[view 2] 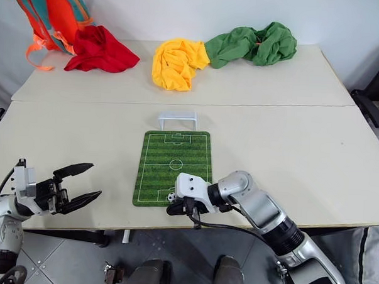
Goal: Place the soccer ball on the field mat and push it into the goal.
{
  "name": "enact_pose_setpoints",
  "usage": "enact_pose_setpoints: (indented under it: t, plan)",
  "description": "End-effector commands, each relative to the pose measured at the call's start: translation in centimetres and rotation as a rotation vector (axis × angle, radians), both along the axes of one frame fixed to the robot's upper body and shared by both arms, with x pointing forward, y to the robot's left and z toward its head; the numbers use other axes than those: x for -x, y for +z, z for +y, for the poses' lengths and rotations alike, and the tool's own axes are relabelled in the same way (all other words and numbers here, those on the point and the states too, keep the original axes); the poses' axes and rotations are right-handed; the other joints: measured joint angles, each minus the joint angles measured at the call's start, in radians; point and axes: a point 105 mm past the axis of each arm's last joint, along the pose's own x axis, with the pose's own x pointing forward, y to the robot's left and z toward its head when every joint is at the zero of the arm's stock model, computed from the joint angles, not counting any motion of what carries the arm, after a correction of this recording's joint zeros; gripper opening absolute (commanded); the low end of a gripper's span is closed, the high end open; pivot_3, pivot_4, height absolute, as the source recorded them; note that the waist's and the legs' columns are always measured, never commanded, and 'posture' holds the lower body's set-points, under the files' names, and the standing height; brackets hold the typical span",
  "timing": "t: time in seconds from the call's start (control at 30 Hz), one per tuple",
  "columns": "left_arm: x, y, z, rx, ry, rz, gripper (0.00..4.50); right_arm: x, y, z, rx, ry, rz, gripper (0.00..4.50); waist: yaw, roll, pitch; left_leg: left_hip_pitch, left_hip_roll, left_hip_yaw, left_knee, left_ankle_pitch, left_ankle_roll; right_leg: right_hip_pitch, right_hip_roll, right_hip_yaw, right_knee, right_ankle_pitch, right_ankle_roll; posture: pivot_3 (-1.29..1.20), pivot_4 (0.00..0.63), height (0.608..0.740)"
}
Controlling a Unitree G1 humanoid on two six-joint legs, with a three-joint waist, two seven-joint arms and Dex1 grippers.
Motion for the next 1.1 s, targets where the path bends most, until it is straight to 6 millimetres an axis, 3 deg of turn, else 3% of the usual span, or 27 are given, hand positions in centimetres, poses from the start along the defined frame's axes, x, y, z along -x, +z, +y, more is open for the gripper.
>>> enact_pose_setpoints:
  t: [0.03,0.13,0.27,0.47,0.73,0.87,1.1]
  plan:
    - [0.1,0.3,0.2,-0.011,0.001,-0.016,4.50,-1.9,1.3,0.0,-0.034,-0.044,-0.081,0.01,-0.001,0.000,0.000,0.000,0.000,0.000,0.000,0.000,0.000,0.000,0.000,0.000,0.000,0.000,0.000,0.00,0.150,0.740]
    - [-0.2,0.7,0.3,-0.012,0.009,-0.027,4.50,-6.8,6.2,-1.1,-0.139,-0.220,-0.184,0.01,0.000,0.000,0.001,0.000,0.000,0.000,0.001,0.000,0.000,0.000,0.000,0.000,0.001,0.000,-0.001,0.00,0.150,0.740]
    - [-0.6,0.9,0.2,-0.011,0.012,-0.036,4.50,-9.4,9.7,-2.8,-0.221,-0.350,-0.240,0.01,0.002,0.000,0.001,0.000,0.001,0.000,0.001,0.000,0.000,-0.001,0.000,0.001,0.001,0.001,-0.001,0.00,0.150,0.740]
    - [-1.3,1.2,0.0,-0.010,0.010,-0.043,4.50,-9.4,10.8,-4.2,-0.248,-0.394,-0.251,0.01,-0.001,0.000,0.000,0.000,0.001,0.002,-0.003,-0.001,-0.001,-0.001,0.001,-0.002,-0.002,0.001,-0.001,0.00,0.150,0.740]
    - [-1.9,1.2,-0.1,-0.008,0.003,-0.030,4.50,-7.5,9.2,-7.4,-0.192,-0.386,-0.229,0.01,0.000,0.000,0.000,0.000,0.001,0.002,-0.002,-0.001,0.000,-0.001,0.001,-0.002,-0.002,0.001,-0.001,0.00,0.150,0.740]
    - [-2.2,1.4,0.5,-0.006,0.022,-0.023,4.50,-6.4,7.9,-10.5,-0.154,-0.357,-0.203,0.87,0.002,-0.001,0.001,0.000,0.001,0.003,-0.002,-0.001,0.000,-0.001,0.000,-0.002,-0.002,0.001,-0.001,0.00,0.150,0.740]
    - [-2.9,1.9,2.4,0.019,0.109,-0.019,4.50,-6.9,7.4,-16.6,-0.217,-0.434,-0.219,3.27,0.001,-0.001,0.001,0.000,0.001,0.004,-0.001,-0.001,0.000,-0.001,0.000,-0.001,-0.002,0.001,-0.001,0.00,0.150,0.740]
